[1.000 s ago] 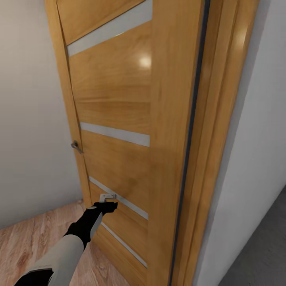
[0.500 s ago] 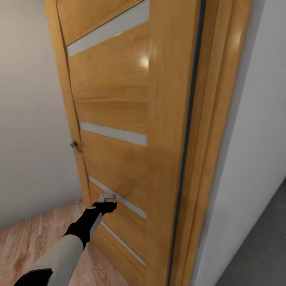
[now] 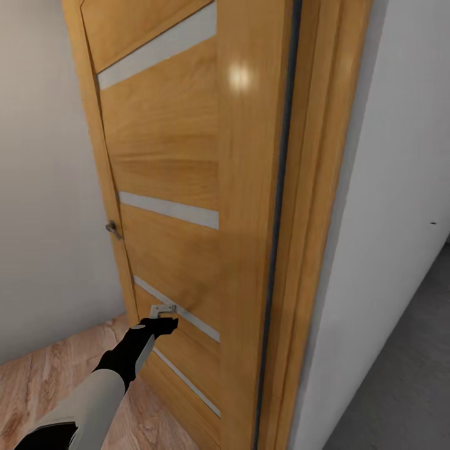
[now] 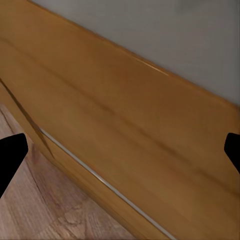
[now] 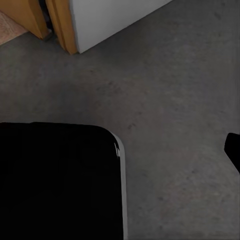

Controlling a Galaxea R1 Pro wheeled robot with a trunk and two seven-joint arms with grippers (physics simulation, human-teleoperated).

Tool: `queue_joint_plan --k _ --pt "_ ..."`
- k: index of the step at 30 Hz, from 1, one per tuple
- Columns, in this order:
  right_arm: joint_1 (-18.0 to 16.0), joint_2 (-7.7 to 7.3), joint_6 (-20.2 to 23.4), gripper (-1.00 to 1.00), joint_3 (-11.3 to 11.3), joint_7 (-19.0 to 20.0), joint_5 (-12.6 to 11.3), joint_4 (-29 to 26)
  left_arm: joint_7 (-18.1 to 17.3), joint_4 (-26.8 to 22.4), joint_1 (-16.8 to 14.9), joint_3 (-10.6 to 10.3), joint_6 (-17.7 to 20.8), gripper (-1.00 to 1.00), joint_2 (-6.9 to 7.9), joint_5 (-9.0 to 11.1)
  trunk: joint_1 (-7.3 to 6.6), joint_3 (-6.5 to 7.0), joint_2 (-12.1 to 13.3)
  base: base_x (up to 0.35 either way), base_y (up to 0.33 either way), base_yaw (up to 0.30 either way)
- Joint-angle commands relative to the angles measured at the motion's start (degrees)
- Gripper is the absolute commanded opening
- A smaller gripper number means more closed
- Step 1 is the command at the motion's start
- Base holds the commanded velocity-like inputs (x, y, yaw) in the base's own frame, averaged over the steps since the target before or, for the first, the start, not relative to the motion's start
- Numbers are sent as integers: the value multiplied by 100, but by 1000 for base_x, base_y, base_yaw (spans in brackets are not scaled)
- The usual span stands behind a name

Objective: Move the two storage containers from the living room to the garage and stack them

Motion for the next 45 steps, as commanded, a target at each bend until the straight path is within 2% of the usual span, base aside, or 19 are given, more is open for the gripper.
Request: queue_joint_plan --k 1,14,45 --pt "-3 0 -17 100 -1 -31 27 7 -47 -9 0 18 31 100 -371 42 1 -5 -2 0 0 -4" --pt "-3 0 -17 100 -2 -29 27 10 -47 -8 -2 18 33 100 -378 43 1 -5 -2 91 77 -1" --pt "-3 0 -17 100 -2 -31 27 8 -47 -7 -2 18 24 100 -389 24 1 -5 -2 2 44 0"
